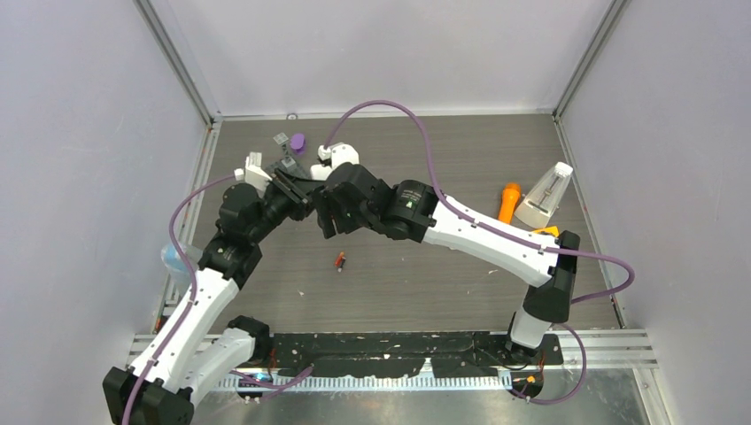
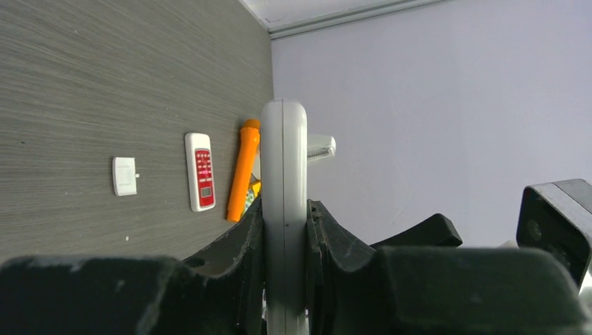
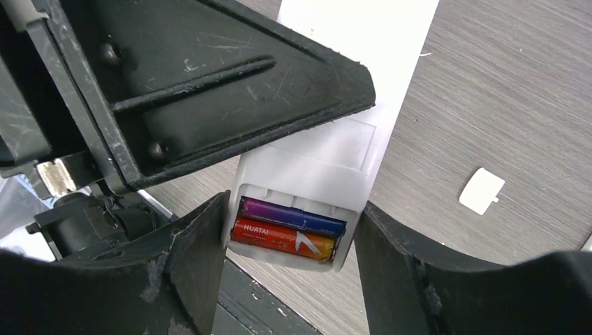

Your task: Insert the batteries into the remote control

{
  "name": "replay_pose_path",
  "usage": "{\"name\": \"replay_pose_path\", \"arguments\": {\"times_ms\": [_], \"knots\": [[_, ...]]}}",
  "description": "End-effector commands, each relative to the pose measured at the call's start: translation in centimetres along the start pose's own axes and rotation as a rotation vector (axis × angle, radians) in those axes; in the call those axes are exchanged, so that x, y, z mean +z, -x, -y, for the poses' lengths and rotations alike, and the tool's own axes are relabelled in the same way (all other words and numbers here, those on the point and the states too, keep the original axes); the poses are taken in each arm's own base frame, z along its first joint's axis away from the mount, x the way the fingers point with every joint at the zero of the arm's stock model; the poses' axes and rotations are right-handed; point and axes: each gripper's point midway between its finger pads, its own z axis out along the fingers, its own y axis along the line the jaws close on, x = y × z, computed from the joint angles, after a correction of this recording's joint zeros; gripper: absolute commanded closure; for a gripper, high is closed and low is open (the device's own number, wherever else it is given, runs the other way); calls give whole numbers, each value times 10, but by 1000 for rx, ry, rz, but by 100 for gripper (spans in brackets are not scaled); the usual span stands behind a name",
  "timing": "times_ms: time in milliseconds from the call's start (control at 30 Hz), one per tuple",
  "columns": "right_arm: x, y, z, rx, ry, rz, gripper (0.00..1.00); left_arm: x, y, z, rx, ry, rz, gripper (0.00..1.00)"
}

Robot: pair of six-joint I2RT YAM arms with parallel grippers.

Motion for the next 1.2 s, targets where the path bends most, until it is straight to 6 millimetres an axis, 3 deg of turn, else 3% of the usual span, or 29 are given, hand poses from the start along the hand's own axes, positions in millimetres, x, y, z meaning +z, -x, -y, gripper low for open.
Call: {"name": "replay_pose_path", "arguments": {"times_ms": [0,100,167,400,533,700,933,1033,1167], "knots": [[-12,14,6,32,9,61,63,-10,3,18,54,-80,28,63],[-11,6,19,14,-28,55,65,-13,3,9,98,-54,43,38],[-12,0,33,-5,-68,54,65,-16,2,-6,126,0,43,27],[3,-50,84,-145,-146,6,65,-30,-4,-73,216,202,65,11],[14,-76,102,-286,-150,-29,68,-35,-11,-111,254,292,47,11],[26,-102,117,-315,-126,-96,69,-36,-27,-152,329,378,-47,12],[34,-139,128,-311,-125,-184,69,-35,-71,-217,309,511,-288,17],[35,-147,128,-301,-114,-198,70,-30,-86,-234,294,528,-366,19],[36,-155,126,-279,-99,-208,70,-19,-98,-236,337,495,-424,24]]}}
